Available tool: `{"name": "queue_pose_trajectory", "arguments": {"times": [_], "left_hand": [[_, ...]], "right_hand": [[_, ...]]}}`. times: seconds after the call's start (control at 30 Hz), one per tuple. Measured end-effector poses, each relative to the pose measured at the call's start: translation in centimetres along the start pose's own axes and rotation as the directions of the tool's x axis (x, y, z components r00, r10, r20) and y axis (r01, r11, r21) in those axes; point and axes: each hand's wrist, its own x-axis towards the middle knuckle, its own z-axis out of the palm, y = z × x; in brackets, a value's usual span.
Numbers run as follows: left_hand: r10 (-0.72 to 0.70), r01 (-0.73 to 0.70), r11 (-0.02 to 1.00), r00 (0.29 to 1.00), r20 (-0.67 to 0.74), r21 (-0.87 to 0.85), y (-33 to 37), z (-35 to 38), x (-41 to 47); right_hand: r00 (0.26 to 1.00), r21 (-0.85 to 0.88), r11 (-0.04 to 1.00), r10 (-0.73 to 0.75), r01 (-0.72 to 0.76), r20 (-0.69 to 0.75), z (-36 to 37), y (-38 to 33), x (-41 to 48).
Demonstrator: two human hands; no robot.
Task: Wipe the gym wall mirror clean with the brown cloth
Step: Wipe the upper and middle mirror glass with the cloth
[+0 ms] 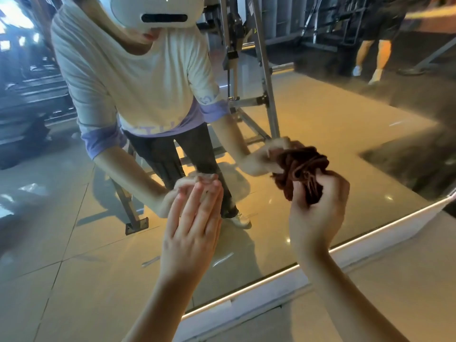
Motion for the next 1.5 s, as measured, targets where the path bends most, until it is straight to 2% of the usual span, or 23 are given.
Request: {"name": "queue_pose_trajectory", "arguments": {"times": [0.03, 0.13, 0.2, 0.23, 0.33, 0.37, 0.47, 0.5, 0.57, 0.63, 0.7, 0.73, 0.83, 0.87, 0.93, 0.97, 1.03, 1.07, 1.2, 1.27, 1.33, 1.4, 1.5], "left_hand": [[0.011, -0.011, 1.0, 1.0, 0.011, 0.004, 0.2, 0.1, -0.2], [0.033, -0.034, 0.999, 0.999, 0.018, 0.015, 0.6, 0.6, -0.8], [0.041, -0.041, 0.999, 0.999, 0.018, 0.002, 0.8, 0.8, -0.9], [0.041, -0.041, 0.999, 0.999, 0.015, -0.005, 0.9, 0.8, -1.0], [0.02, -0.02, 0.999, 1.0, 0.01, -0.027, 1.4, 1.1, -1.1], [0.021, -0.02, 0.999, 1.0, 0.014, -0.029, 1.6, 1.1, -1.1], [0.072, -0.071, 0.997, 0.997, 0.038, -0.027, 1.8, 1.5, -1.1], [0.082, -0.081, 0.996, 0.996, 0.043, -0.023, 1.8, 1.7, -1.1], [0.072, -0.072, 0.997, 0.996, 0.044, -0.022, 2.1, 1.9, -1.4], [0.06, -0.059, 0.998, 0.997, 0.045, -0.03, 2.5, 2.1, -1.7], [0.063, -0.061, 0.997, 0.997, 0.046, -0.038, 2.8, 2.2, -1.9], [0.069, -0.067, 0.997, 0.997, 0.045, -0.039, 2.9, 2.3, -1.9], [0.093, -0.092, 0.995, 0.994, 0.049, -0.028, 3.1, 2.6, -2.1], [0.097, -0.096, 0.995, 0.994, 0.056, -0.026, 3.1, 2.6, -2.2], [0.093, -0.092, 0.996, 0.994, 0.065, -0.024, 3.3, 2.8, -2.4], [0.087, -0.086, 0.996, 0.994, 0.064, -0.026, 3.3, 2.9, -2.5], [0.081, -0.079, 0.996, 0.995, 0.055, -0.04, 3.5, 3.2, -2.5], [0.084, -0.081, 0.996, 0.995, 0.049, -0.046, 3.6, 3.2, -2.6], [0.095, -0.094, 0.995, 0.995, 0.032, -0.033, 3.5, 3.4, -2.5], [0.099, -0.099, 0.995, 0.995, 0.029, -0.029, 3.5, 3.4, -2.4], [0.094, -0.093, 0.995, 0.995, 0.031, -0.029, 3.5, 3.4, -2.4], [0.089, -0.087, 0.995, 0.995, 0.039, -0.038, 3.6, 3.5, -2.5], [0.106, -0.105, 0.994, 0.993, 0.057, -0.019, 3.3, 3.4, -2.6]], "right_hand": [[1.0, -0.005, 1.0, 0.019, -0.019, 0.018, 0.1, 0.0, -0.9], [0.944, -0.005, 0.96, -0.276, 0.281, 0.182, -0.1, 0.5, -2.6], [0.905, -0.007, 0.928, -0.362, 0.373, 0.225, -0.4, 1.2, -1.3], [0.927, -0.012, 0.944, -0.32, 0.329, 0.196, -0.6, 1.7, -0.6], [0.996, 0.008, 0.999, -0.035, 0.034, 0.086, -0.7, 2.1, -0.6], [0.995, -0.007, 0.999, -0.033, 0.034, 0.098, -0.7, 2.0, -1.4], [0.926, -0.058, 0.951, -0.281, 0.304, 0.252, -0.5, 2.3, -3.2], [0.905, -0.055, 0.936, -0.32, 0.348, 0.279, -0.5, 2.6, -2.9], [0.925, -0.063, 0.949, -0.283, 0.308, 0.253, -0.5, 3.3, -2.0], [0.974, -0.06, 0.986, -0.142, 0.155, 0.177, -0.6, 3.8, -2.0], [0.988, -0.061, 0.998, -0.012, 0.022, 0.156, -0.5, 3.7, -3.2], [0.984, -0.056, 0.998, -0.03, 0.04, 0.174, -0.5, 3.6, -3.9], [0.921, -0.023, 0.958, -0.27, 0.287, 0.282, -0.7, 3.6, -4.1], [0.91, -0.023, 0.947, -0.301, 0.321, 0.284, -0.8, 4.0, -3.5], [0.958, -0.022, 0.976, -0.206, 0.215, 0.197, -0.8, 5.1, -2.4], [0.986, -0.011, 0.995, -0.093, 0.095, 0.136, -0.8, 5.5, -2.2], [0.989, 0.0, 0.994, 0.106, -0.107, 0.099, -0.6, 5.3, -3.2], [0.985, -0.002, 0.993, 0.115, -0.116, 0.129, -0.5, 5.1, -4.0], [0.953, 0.026, 0.992, -0.127, 0.124, 0.274, -1.0, 5.5, -4.4], [0.978, 0.025, 0.996, -0.086, 0.083, 0.193, -1.0, 6.5, -2.8], [0.989, 0.025, 0.991, 0.127, -0.129, 0.076, -0.9, 7.1, -2.0], [0.963, 0.006, 0.966, 0.259, -0.26, 0.07, -0.8, 6.9, -2.7], [0.973, 0.012, 0.997, 0.072, -0.077, 0.22, -1.0, 6.1, -4.5]]}}
